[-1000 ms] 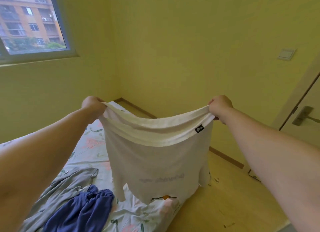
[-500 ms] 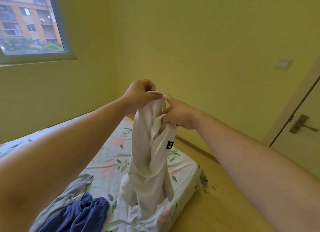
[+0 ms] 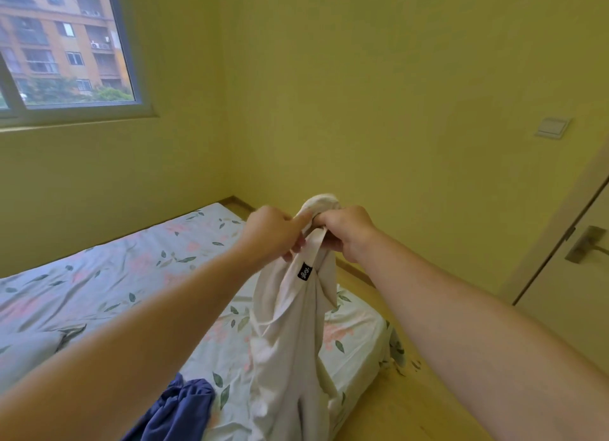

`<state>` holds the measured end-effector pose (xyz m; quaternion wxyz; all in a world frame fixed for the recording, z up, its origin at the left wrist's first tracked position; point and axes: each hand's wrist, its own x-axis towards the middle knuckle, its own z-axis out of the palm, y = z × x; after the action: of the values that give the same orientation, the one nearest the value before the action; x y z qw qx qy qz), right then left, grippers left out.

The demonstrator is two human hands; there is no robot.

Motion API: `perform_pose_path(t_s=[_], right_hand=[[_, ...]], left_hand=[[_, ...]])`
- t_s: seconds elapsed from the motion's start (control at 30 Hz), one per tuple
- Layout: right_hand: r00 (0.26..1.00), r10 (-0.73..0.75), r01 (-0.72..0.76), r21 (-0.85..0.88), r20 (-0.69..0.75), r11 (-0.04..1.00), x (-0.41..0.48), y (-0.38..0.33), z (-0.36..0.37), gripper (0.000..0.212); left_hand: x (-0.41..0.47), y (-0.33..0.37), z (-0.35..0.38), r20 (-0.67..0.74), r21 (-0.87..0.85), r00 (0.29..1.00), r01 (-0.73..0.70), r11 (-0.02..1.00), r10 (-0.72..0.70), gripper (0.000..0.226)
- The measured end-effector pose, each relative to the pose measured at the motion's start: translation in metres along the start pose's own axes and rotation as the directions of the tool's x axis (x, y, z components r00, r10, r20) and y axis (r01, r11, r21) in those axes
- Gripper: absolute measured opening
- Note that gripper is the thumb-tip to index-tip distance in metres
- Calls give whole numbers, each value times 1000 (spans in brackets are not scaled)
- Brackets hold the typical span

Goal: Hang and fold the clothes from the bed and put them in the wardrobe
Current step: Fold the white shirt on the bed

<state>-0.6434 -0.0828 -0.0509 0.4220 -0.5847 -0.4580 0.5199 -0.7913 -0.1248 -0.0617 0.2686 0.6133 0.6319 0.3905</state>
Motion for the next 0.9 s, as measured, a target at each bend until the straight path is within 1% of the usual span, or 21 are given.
perform_pose_path(t_s=[0.03, 0.07, 0.1, 0.17, 0.27, 0.3, 0.33, 0.4, 0.43, 0.47, 0.5, 0.53, 0.57, 0.6, 0.63, 0.67, 0.7, 0.73, 0.8, 0.87, 0.9], right_hand=[[1000, 9, -9, 8, -10, 1000, 0, 0, 3, 16], [1000, 17, -16, 17, -15, 1000, -1, 0, 5, 16], [1000, 25, -25, 24, -15, 999, -1, 0, 6, 15], [998, 57, -57, 37, 4, 998, -2, -1, 7, 12], [987, 112, -115, 26, 118, 993, -5, -6, 5, 13], [982, 120, -123, 14, 145, 992, -6, -7, 5, 16], [980, 124, -126, 5, 153, 992, -6, -8, 4, 19], [985, 126, -125, -9, 121, 992, -7, -6, 2, 22], [989, 115, -114, -16, 90, 993, -7, -4, -1, 19], [994, 96, -94, -39, 48, 995, -5, -1, -4, 16], [998, 68, -67, -88, 3, 994, -3, 0, -10, 12], [998, 31, -39, -173, -51, 984, 0, 1, -17, 11], [994, -10, -23, -286, -111, 958, 5, 1, -27, 13], [984, -55, -21, -419, -169, 908, 10, 0, -37, 20], [971, -97, -38, -542, -219, 840, 16, -1, -49, 28], [952, -131, -76, -629, -275, 773, 21, -2, -59, 35], [928, -156, -121, -668, -339, 734, 26, -1, -70, 41], [908, -160, -160, -674, -387, 721, 30, -1, -79, 43], [902, -160, -147, -633, -402, 760, 36, 3, -93, 32], [898, -176, -123, -615, -402, 778, 40, 9, -102, 15], [887, -191, -130, -625, -420, 770, 39, 11, -105, 10]], left_hand=[[-4, -5, 6, 72, -52, 995, 69, 996, -66, 55], [-8, -11, 11, 90, -83, 991, 102, 991, -94, 55], [-11, -17, 16, 77, -92, 993, 94, 991, -87, 55], [-16, -27, 28, 46, -123, 998, 40, 992, -35, 48], [-14, -40, 36, -3, -198, 999, -37, 979, 37, 41], [-12, -44, 36, -12, -194, 998, -67, 979, 66, 38], [-9, -46, 37, -3, -168, 994, -108, 980, 109, 34], [-3, -49, 34, 58, -133, 981, -178, 975, 187, 21], [0, -51, 31, 102, -146, 975, -183, 972, 199, 14], [4, -53, 27, 153, -170, 971, -159, 972, 186, 12], [9, -55, 21, 209, -196, 967, -103, 975, 144, 18], [14, -56, 15, 264, -223, 961, -25, 975, 85, 25], [19, -58, 7, 308, -242, 951, 56, 969, 22, 34], [24, -60, -1, 320, -249, 947, 117, 961, -32, 43], [29, -64, -9, 306, -245, 950, 149, 958, -69, 51], [35, -67, -16, 284, -232, 955, 158, 960, -88, 53], [40, -71, -24, 265, -200, 959, 152, 968, -96, 51], [45, -75, -30, 251, -141, 963, 136, 981, -97, 45], [55, -83, -43, 231, 61, 969, 76, 995, -88, 38], [63, -88, -57, 202, 314, 978, -20, 949, -46, 39], [66, -88, -64, 196, 446, 980, -54, 893, -38, 41]])
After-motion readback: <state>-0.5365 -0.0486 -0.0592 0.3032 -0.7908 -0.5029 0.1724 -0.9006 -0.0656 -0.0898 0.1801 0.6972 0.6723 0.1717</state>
